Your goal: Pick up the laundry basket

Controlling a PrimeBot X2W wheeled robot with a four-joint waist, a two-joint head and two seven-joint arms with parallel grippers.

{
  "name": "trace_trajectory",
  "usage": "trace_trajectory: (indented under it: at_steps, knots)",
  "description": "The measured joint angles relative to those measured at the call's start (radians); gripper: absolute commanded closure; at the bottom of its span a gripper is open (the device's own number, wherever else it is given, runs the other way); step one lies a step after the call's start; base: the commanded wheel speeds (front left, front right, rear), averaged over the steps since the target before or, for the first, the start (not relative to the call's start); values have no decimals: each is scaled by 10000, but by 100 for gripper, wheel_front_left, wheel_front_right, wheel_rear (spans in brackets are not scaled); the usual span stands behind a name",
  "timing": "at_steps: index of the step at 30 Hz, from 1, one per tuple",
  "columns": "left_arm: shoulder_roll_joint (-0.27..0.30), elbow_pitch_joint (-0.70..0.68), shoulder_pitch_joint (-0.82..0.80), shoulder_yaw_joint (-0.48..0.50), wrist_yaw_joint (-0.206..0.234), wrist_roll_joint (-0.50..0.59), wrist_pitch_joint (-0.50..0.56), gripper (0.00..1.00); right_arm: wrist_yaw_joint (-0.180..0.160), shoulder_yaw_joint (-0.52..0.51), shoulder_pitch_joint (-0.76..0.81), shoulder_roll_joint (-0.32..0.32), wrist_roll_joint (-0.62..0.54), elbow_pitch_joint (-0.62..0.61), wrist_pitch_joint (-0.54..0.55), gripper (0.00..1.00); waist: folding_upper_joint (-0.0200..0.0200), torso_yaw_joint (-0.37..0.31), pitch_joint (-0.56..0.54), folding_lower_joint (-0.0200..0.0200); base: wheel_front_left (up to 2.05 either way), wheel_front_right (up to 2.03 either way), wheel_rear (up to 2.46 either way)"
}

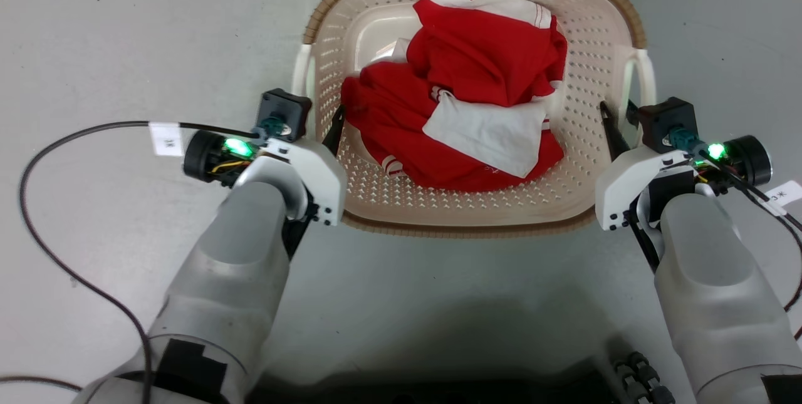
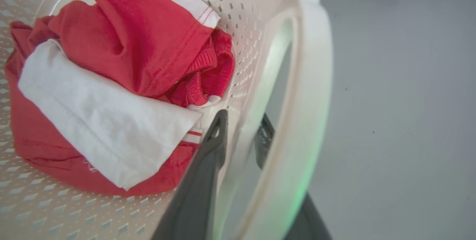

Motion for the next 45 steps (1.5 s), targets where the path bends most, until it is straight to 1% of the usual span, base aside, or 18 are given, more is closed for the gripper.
trace_trajectory:
  at_steps: [3,8,17,28,35,40,45]
  knots:
    - [-180,104,-67,-46,6,-52,-36,100,0,56,-58,81,127,173,10,100,0,2,3,-1,0,0,0]
    - [-88,251,-97,-115,-17,-127,-23,100,0,288,-82,113,337,391,8,100,0,45,-183,-1,0,0,0]
    - [-119,491,316,-205,-63,-523,-4,100,0,619,229,104,614,769,4,100,0,182,-1110,-1,0,0,0]
    - [-140,961,1469,-535,-105,-1325,96,100,0,1482,1003,100,965,1609,6,100,0,217,-3010,-1,0,0,0]
    - [-127,940,2266,-1254,-104,-2240,602,100,0,1994,1351,79,1392,2387,36,100,0,243,-4375,-2,0,0,0]
    - [-96,940,2797,-1760,-102,-2738,989,100,-2,2842,1709,63,2046,2654,288,100,1,288,-5341,-3,0,0,0]
    - [-73,968,3382,-2199,-98,-3177,1390,100,-19,3862,2199,19,2861,2727,809,100,1,305,-6323,-3,0,0,0]
